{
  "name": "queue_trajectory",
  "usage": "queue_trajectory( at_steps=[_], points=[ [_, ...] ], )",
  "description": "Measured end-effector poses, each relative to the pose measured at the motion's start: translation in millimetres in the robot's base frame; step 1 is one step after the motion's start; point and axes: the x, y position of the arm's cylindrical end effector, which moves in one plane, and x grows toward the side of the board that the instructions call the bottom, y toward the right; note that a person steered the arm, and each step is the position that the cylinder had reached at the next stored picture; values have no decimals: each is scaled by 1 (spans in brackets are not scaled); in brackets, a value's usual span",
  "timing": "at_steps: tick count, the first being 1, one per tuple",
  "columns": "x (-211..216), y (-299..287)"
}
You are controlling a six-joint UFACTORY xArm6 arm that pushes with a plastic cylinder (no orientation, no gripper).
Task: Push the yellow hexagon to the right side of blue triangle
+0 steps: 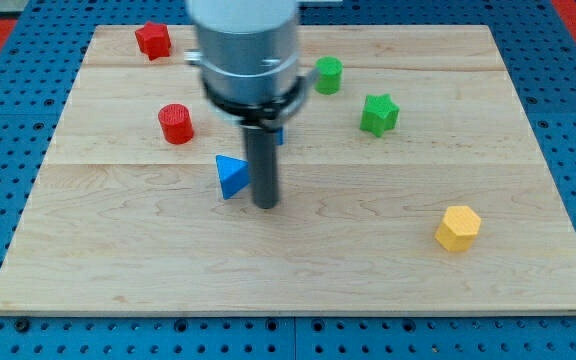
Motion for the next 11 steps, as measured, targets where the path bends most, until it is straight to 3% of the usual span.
queue_trajectory(
  at_steps=[2, 3, 5, 6, 7, 10, 11],
  points=[
    [-2, 215],
    [61, 244],
    [48, 131],
    [5, 130],
    [0, 139],
    [18, 88],
    [-14, 72]
  ],
)
